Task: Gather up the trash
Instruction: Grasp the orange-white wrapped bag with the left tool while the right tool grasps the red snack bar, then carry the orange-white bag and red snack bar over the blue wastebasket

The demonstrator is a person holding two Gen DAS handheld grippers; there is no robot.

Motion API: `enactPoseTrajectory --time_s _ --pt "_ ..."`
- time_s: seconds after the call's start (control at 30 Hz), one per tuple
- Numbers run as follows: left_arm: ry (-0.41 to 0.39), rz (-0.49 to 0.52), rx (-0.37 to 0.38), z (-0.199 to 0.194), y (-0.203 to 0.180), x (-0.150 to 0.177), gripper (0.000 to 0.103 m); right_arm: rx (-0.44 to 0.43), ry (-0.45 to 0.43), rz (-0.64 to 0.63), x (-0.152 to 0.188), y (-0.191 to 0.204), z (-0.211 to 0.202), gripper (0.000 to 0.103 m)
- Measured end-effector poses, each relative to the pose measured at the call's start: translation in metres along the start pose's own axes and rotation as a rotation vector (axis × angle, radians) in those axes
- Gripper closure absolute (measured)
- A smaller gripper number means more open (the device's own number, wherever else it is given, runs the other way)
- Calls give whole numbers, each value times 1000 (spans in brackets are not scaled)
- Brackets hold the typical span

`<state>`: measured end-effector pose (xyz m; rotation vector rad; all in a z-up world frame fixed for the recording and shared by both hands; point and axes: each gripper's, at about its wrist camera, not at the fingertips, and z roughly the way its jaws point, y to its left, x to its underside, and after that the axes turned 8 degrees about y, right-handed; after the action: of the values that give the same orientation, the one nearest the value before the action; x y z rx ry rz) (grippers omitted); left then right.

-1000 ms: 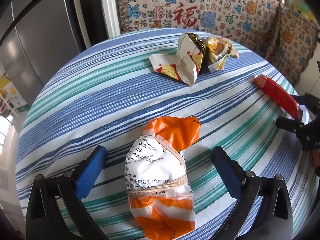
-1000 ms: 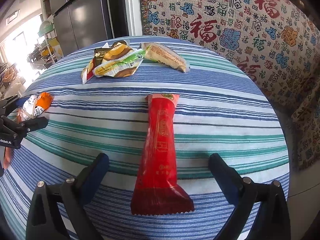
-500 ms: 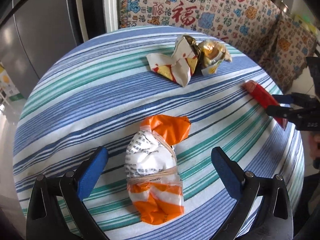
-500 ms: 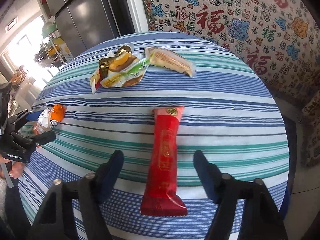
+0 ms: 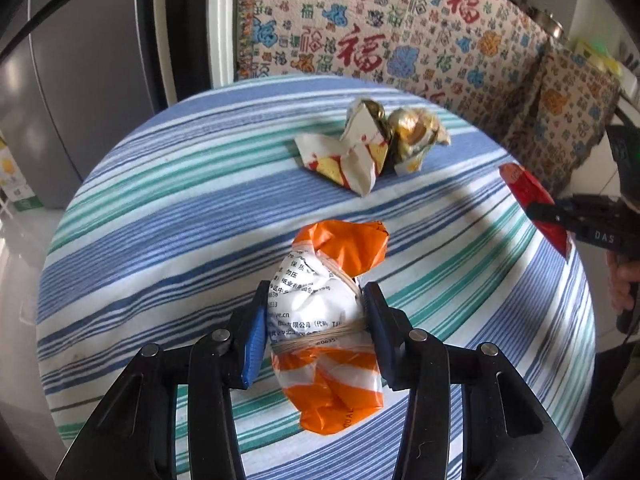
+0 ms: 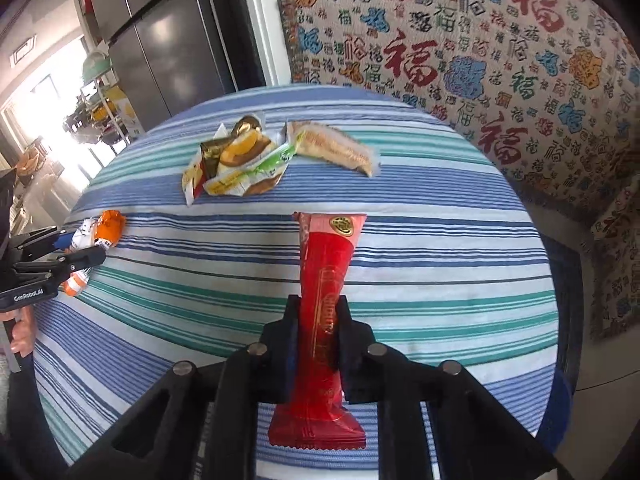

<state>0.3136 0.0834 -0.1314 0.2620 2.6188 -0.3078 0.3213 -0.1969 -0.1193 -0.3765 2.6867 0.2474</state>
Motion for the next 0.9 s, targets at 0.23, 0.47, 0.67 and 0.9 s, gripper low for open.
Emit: enactPoseTrajectory --time_s 0.23,0.47,0.67,0.9 --pt "-26 72 15 -4 -36 0 57 -24 -19 89 12 -41 -28 88" --pt "-40 164 77 -7 -110 -4 57 -23 -51 134 32 -68 -58 89" --pt "-59 287 164 -9 -203 -16 57 18 -110 206 60 -111 -95 89" --pt "-72 394 286 -6 -312 -32 57 92 -147 326 106 -171 -130 90"
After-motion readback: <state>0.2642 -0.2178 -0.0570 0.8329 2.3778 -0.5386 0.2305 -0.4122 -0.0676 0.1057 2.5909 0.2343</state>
